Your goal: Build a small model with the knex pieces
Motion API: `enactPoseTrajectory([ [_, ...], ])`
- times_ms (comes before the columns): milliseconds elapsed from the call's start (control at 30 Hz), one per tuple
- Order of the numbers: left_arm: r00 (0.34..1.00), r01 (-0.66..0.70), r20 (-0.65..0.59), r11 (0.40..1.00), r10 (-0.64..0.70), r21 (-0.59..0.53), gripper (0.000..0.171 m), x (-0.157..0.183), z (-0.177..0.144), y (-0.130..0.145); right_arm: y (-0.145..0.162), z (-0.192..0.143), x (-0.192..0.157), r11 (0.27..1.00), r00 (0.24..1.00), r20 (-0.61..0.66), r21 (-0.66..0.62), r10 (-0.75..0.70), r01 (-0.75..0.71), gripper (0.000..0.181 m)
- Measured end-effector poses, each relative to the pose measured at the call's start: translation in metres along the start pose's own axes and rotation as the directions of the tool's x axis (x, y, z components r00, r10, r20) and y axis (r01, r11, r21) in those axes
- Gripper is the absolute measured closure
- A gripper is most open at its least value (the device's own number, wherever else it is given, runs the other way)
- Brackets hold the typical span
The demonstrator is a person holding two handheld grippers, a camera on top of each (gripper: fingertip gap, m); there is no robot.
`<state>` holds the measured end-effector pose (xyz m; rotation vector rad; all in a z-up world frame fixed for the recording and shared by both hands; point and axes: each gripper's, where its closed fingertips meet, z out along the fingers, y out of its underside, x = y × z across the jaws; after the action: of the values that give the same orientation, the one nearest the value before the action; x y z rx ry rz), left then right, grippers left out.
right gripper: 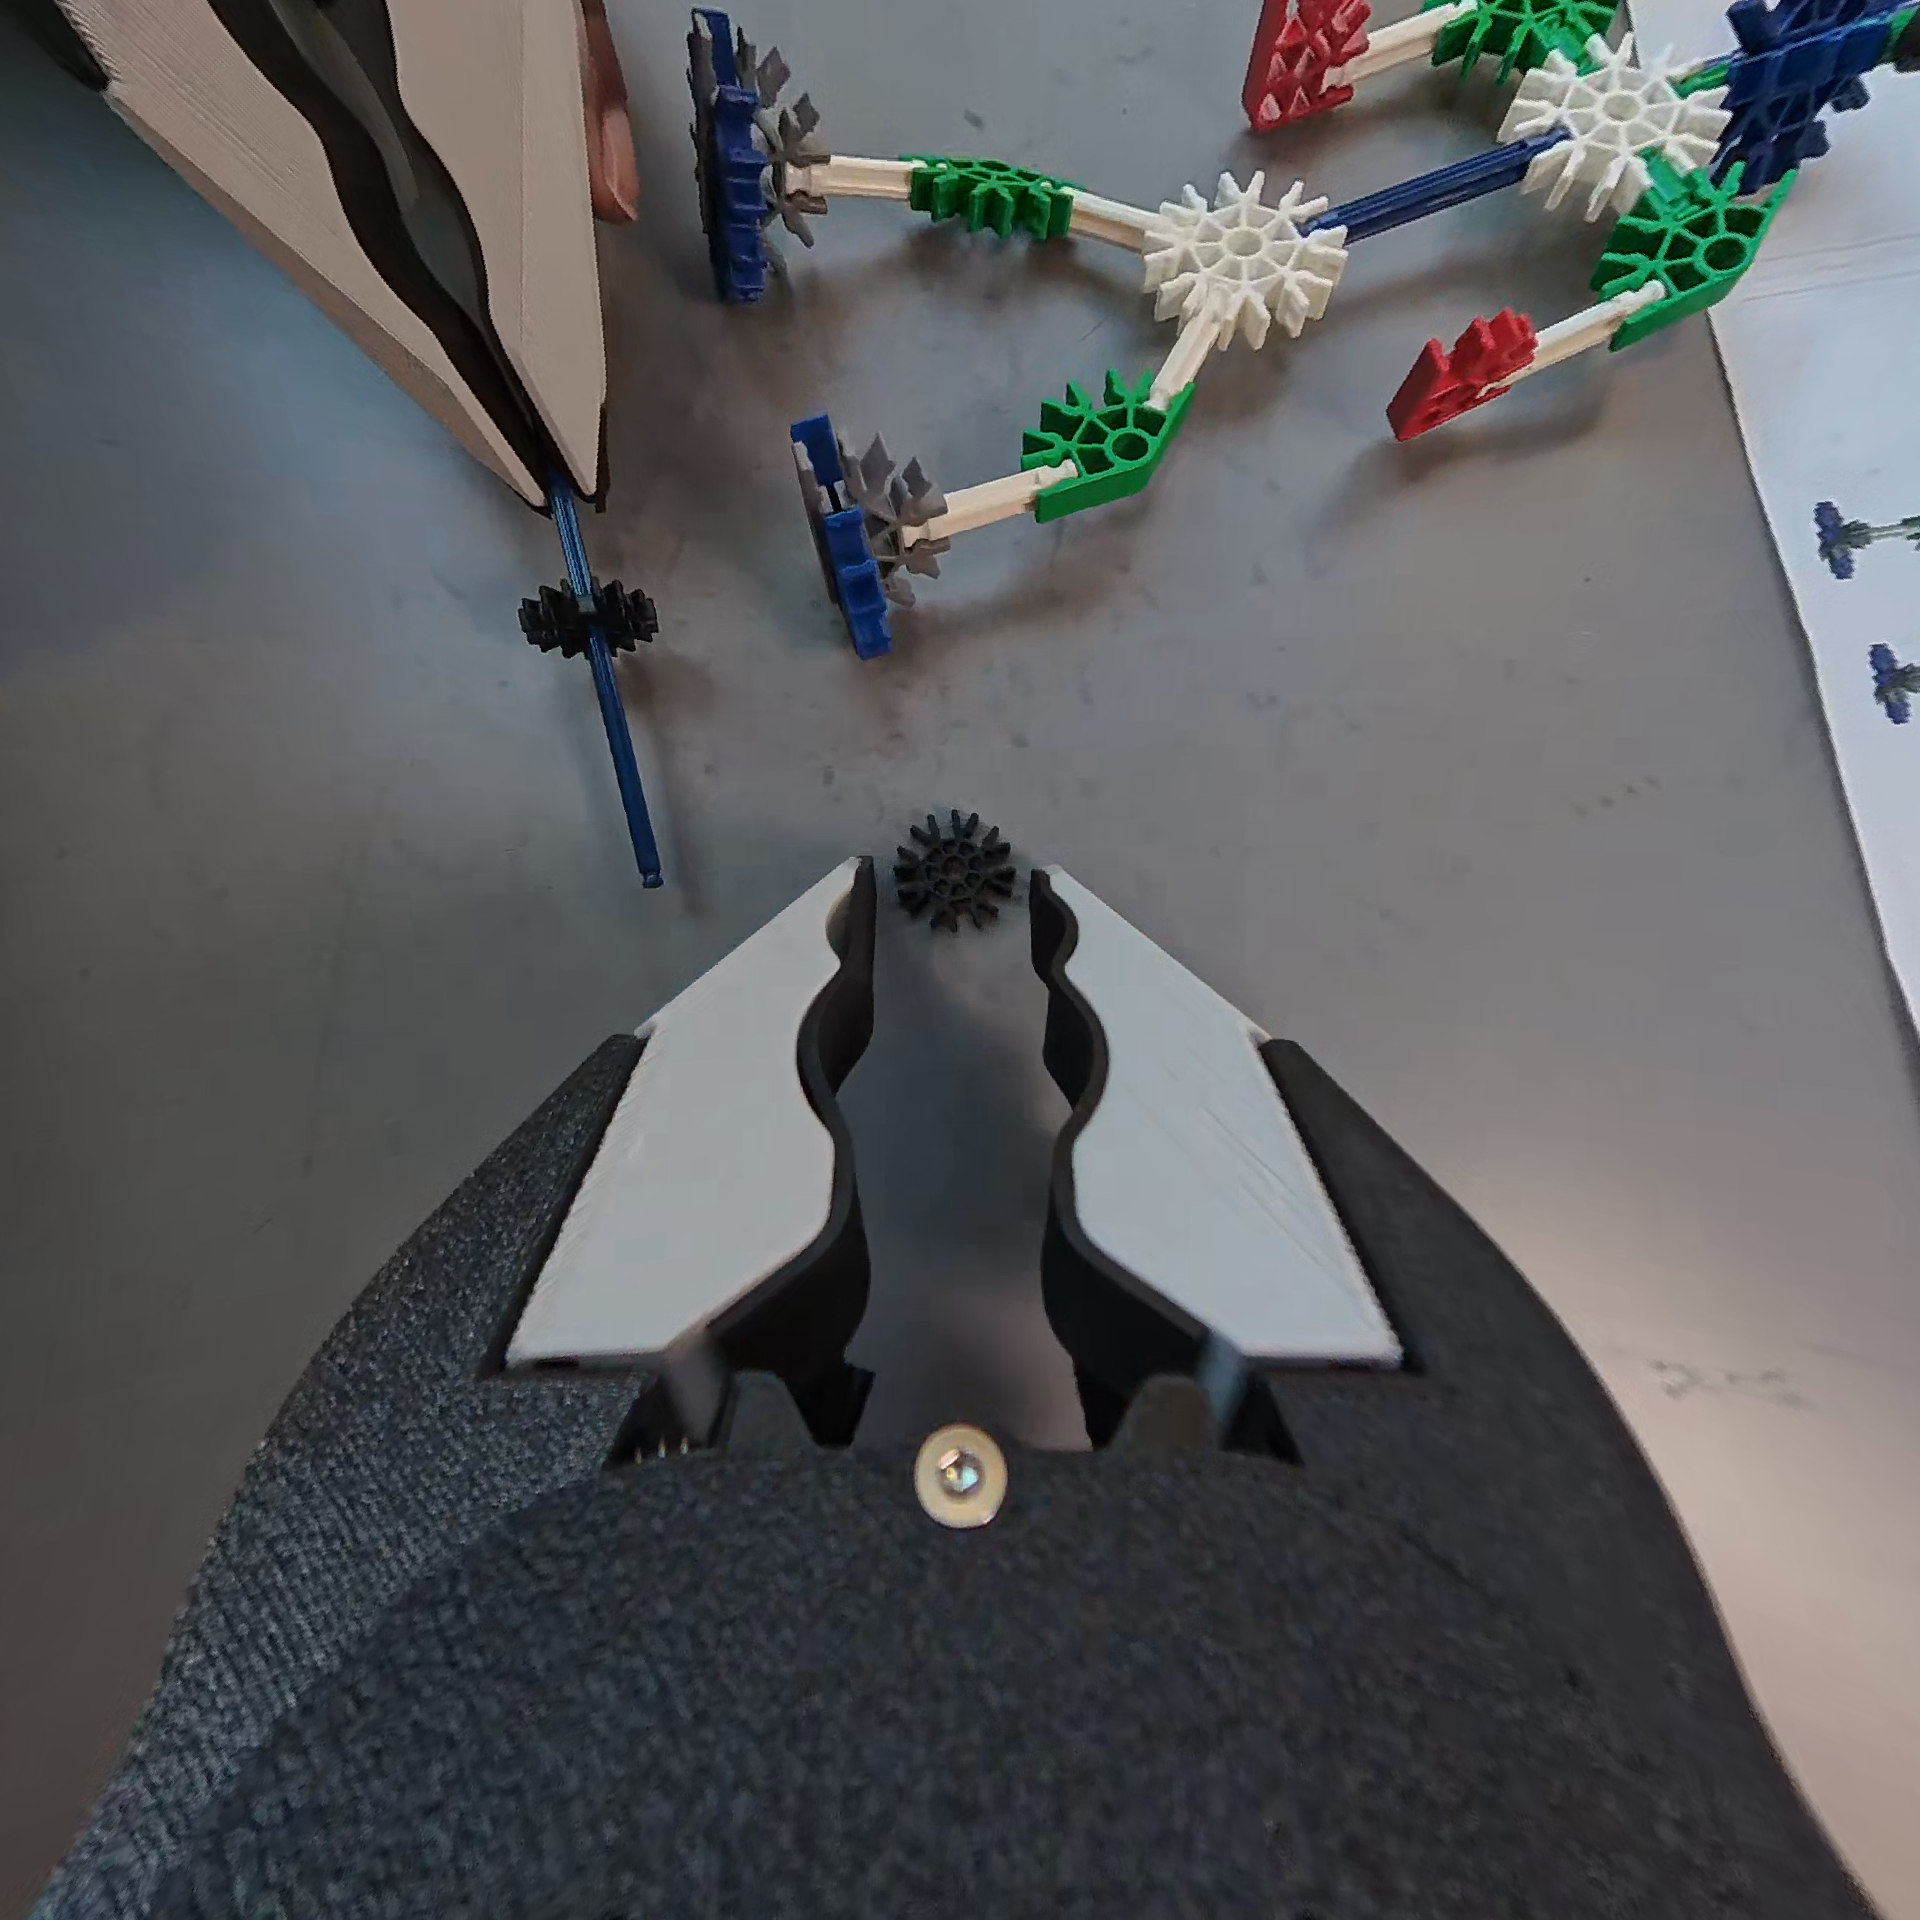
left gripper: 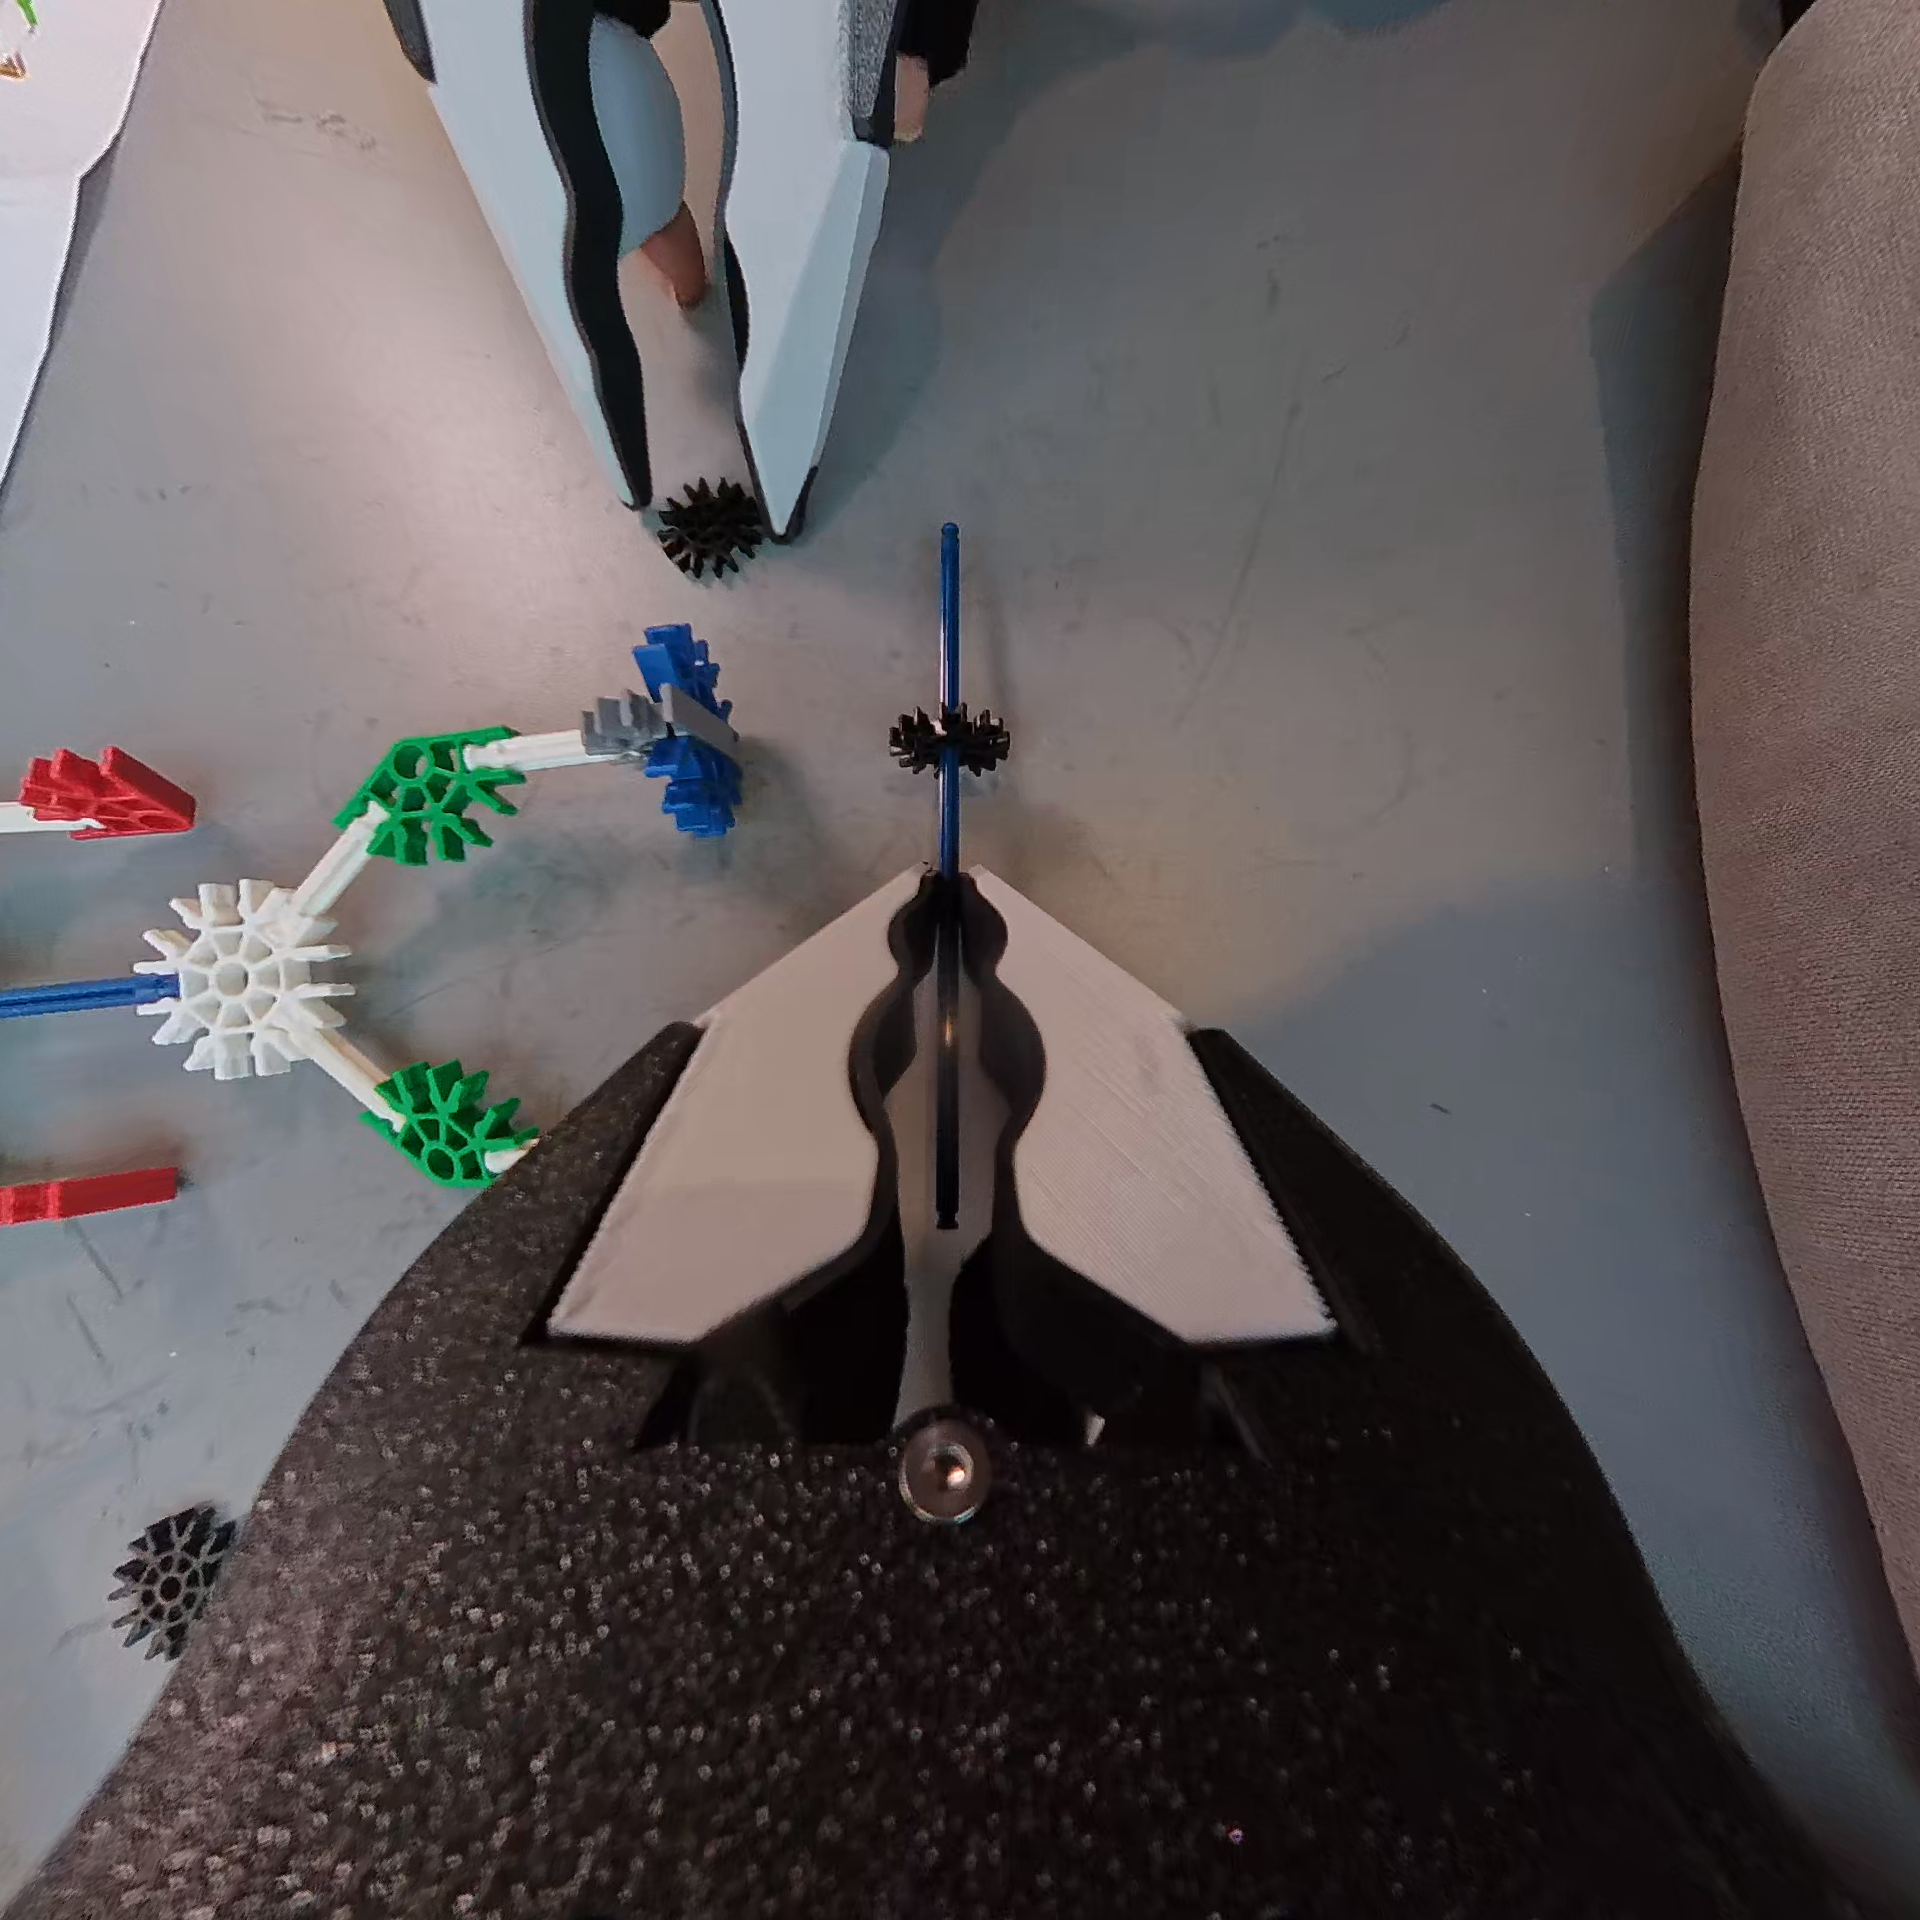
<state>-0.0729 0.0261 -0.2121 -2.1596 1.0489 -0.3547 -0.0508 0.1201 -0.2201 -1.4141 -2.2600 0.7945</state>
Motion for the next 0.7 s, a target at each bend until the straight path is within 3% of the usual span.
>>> enactPoseTrajectory([
  [700, 1.0, 0.024, -0.008, 1.0, -0.024, 0.001, 0.17, -0.0022, 0.0025, 0.0031, 0.0092, -0.0084, 0.0025, 1.0, 1.0, -0.029, -0.009, 0.01, -0.01, 0.161],
])
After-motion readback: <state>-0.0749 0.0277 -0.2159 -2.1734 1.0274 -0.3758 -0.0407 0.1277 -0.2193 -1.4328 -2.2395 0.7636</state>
